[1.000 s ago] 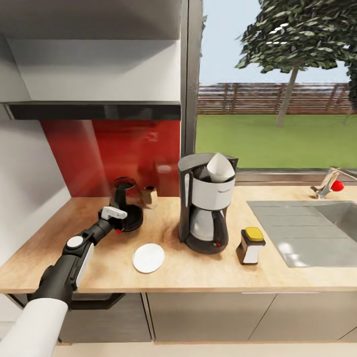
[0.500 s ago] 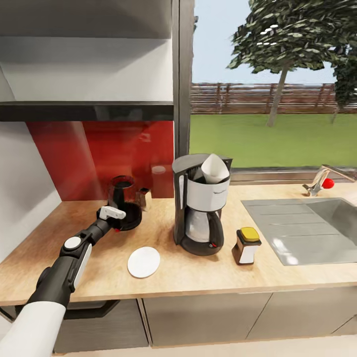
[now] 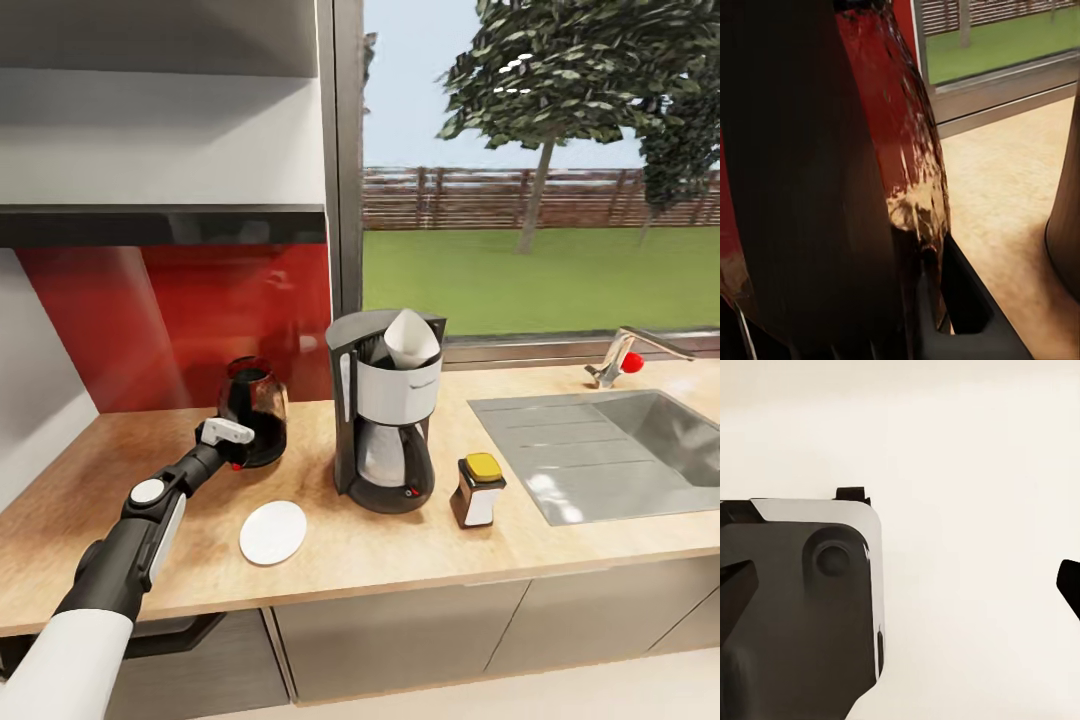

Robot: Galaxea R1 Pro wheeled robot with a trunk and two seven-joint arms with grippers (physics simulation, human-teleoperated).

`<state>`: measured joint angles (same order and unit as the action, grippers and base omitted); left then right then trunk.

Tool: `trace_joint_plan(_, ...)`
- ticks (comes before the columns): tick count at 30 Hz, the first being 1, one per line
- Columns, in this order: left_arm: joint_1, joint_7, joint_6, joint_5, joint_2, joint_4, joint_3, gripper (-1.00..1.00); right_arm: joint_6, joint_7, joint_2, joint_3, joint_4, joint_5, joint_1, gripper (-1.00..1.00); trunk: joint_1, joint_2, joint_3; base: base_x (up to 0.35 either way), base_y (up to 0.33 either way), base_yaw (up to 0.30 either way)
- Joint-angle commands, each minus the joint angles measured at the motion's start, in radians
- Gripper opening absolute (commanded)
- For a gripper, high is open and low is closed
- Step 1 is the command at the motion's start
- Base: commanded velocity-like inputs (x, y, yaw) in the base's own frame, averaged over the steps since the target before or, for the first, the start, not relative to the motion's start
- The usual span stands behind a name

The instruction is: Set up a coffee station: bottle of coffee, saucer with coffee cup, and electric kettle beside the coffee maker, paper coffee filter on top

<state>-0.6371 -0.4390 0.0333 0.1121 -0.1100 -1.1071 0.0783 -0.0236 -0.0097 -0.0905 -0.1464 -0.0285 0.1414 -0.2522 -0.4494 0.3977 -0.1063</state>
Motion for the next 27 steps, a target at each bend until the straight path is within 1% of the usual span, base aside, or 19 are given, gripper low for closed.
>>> trace_joint_plan(1, 0.0, -0.006, 0.003, 0.004, 0.001, -0.002, 0.002, -1.0, -0.002, -0.001, 0.0, -0.008, 0.001, 0.01, -0.001, 1.0, -0.001, 0.002, -0.002, 0.0, 0.0, -0.002)
trace_joint_plan(8, 0.042, -0.003, 0.002, 0.005, 0.004, -0.001, 0.002, -1.0, -0.002, -0.001, 0.0, -0.008, 0.001, 0.01, -0.001, 1.0, -0.001, 0.002, -0.002, 0.031, 0.0, 0.0)
trace_joint_plan(13, 0.047, -0.003, 0.002, 0.005, 0.004, 0.0, 0.002, -1.0, -0.002, -0.001, 0.0, -0.008, 0.001, 0.01, -0.001, 1.0, -0.001, 0.002, -0.002, 0.145, 0.0, 0.0)
trace_joint_plan(23, 0.05, -0.003, 0.0, 0.005, 0.004, 0.0, -0.001, -1.0, -0.002, -0.001, 0.0, -0.008, 0.001, 0.01, -0.001, 1.0, -0.001, 0.002, -0.002, 0.015, 0.0, -0.001)
trace_joint_plan(27, 0.052, -0.003, 0.0, 0.005, 0.004, 0.0, 0.0, -1.0, -0.002, -0.001, 0.0, -0.008, 0.001, 0.01, -0.001, 1.0, -0.001, 0.002, -0.001, 0.0, 0.0, -0.145)
